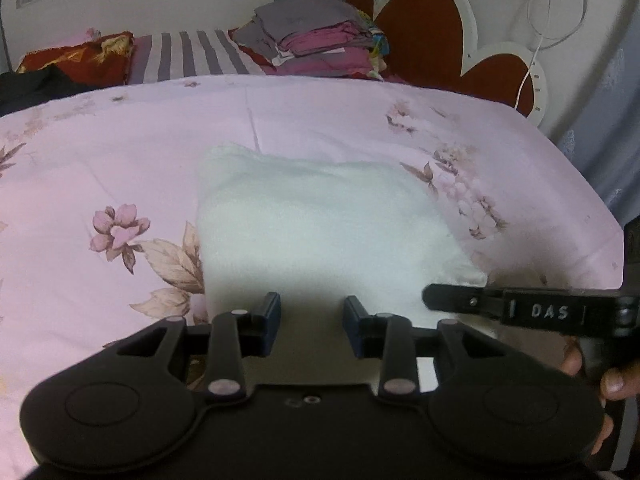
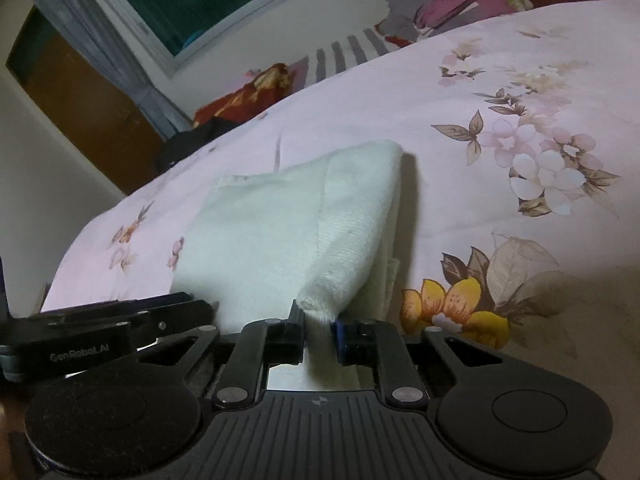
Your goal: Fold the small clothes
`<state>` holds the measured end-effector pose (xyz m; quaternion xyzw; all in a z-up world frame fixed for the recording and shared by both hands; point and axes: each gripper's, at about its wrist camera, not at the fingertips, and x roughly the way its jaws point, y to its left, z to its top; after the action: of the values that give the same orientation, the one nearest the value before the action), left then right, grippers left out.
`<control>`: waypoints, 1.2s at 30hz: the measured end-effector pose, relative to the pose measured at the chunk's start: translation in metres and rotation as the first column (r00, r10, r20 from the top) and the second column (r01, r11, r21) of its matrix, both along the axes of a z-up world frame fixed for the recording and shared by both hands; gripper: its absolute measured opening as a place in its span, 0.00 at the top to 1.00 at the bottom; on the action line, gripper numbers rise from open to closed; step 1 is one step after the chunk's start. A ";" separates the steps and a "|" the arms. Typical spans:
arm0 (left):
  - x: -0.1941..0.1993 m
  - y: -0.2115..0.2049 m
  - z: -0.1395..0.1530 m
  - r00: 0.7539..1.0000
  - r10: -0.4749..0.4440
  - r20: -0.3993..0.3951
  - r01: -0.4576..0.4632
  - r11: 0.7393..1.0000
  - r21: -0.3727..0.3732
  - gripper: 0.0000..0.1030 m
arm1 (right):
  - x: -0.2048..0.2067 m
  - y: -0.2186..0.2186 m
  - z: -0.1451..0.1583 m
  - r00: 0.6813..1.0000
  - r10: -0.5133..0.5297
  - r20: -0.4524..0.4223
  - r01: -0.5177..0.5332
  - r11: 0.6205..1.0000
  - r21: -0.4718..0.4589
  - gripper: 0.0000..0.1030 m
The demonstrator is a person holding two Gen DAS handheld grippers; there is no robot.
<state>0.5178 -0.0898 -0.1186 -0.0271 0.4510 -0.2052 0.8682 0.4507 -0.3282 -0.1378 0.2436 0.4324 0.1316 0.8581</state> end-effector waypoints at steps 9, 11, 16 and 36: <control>0.028 0.013 0.024 0.995 0.047 0.093 -0.038 0.995 -0.087 0.66 | 0.017 -0.020 0.046 0.991 -0.030 0.134 0.042 0.996 -0.083 0.75; 0.043 0.009 0.020 0.995 0.054 0.090 -0.046 0.994 -0.096 0.66 | 0.046 -0.009 0.040 0.993 0.014 0.120 0.000 0.993 -0.120 0.75; 0.060 0.008 -0.019 0.999 0.023 -0.042 -0.031 0.983 -0.181 0.66 | 0.092 0.007 0.001 0.997 0.074 -0.033 -0.080 0.966 -0.248 0.82; -0.063 0.013 -0.003 1.000 0.005 0.024 -0.002 0.989 -0.149 0.68 | -0.035 0.049 0.038 0.963 0.244 0.115 -0.192 0.920 -0.342 0.82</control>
<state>0.4550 -0.0766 -0.1216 -0.0903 0.4238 -0.2371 0.8695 0.4154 -0.2795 -0.0996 0.0368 0.4046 0.1713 0.8975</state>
